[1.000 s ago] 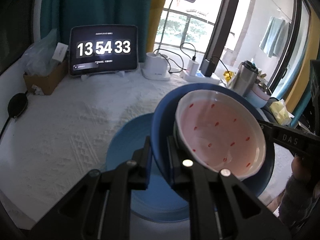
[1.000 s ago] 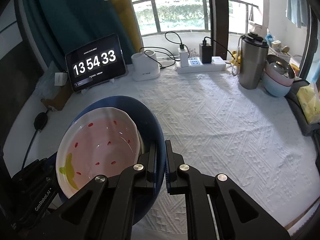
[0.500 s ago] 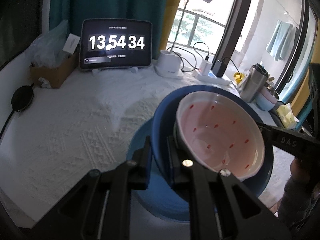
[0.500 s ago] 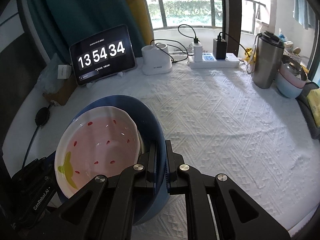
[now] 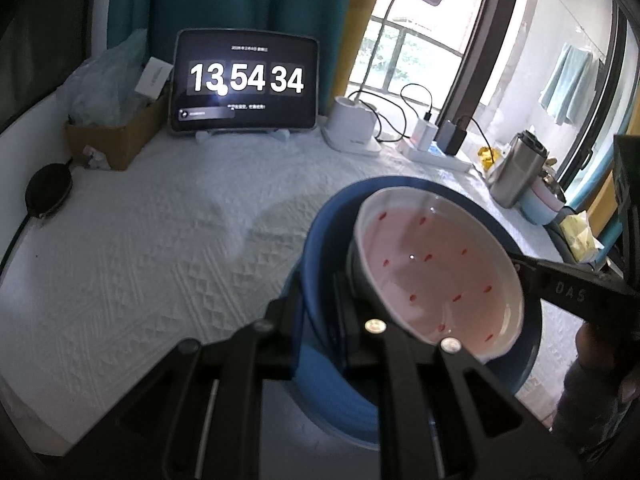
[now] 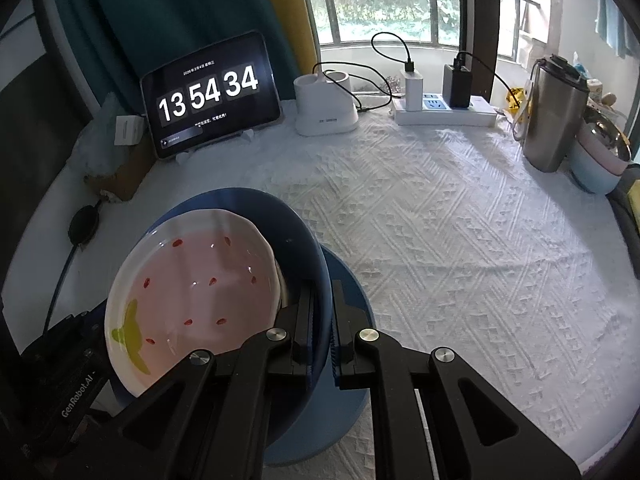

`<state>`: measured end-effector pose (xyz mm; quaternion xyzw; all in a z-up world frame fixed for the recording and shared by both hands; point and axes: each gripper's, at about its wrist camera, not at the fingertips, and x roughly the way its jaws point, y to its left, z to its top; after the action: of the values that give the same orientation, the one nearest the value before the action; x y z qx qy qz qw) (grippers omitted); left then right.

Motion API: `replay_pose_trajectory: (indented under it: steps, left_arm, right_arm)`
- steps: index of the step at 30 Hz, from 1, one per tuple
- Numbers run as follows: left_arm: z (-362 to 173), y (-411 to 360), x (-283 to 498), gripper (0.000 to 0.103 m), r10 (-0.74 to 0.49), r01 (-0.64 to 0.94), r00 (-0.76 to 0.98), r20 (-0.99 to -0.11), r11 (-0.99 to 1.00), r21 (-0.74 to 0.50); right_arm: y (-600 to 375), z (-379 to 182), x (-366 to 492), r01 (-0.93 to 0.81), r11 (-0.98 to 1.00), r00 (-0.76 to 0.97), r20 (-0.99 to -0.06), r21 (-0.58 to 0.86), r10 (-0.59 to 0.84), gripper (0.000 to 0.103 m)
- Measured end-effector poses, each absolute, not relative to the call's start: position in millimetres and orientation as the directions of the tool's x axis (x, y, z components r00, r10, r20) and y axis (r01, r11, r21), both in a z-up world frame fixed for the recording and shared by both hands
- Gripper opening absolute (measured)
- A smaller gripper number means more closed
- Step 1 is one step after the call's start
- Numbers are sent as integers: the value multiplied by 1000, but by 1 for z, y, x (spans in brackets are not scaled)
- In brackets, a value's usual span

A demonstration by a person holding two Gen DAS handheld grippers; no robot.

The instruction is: Organize plates and bowls

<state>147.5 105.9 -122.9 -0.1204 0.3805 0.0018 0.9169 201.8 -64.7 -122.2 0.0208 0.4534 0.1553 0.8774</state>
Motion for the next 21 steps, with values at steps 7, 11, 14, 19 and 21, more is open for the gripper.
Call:
replay_pose_trajectory:
  steps: [7,11,14,19,21]
  left_arm:
    - [-124,107,147,12,-92,-94,710,-698,970,-223]
    - [-124,105,147,13,-71,-99,710,-700,975,-199]
    - [-124,104,147,13,-65,-96,710,-701,978,-187]
    - [-123,103,147,16,-46,-97,710,-702,982,-162]
    - [-123,103,148,16,-36,-101,710,-703,983,-152]
  right_arm:
    - [-66,-125,203,-255,951,536,-792,177,292,10]
    - [-68,-126,203,-250,950,537,-790,187,297,10]
    - [-67,-126,201,-248,951,542,-787,186,295,10]
    - [-67,-126,200,-247,952,545,-786,181,291,10]
    - [-67,-126,200,-248,953,547,-786,176,288,10]
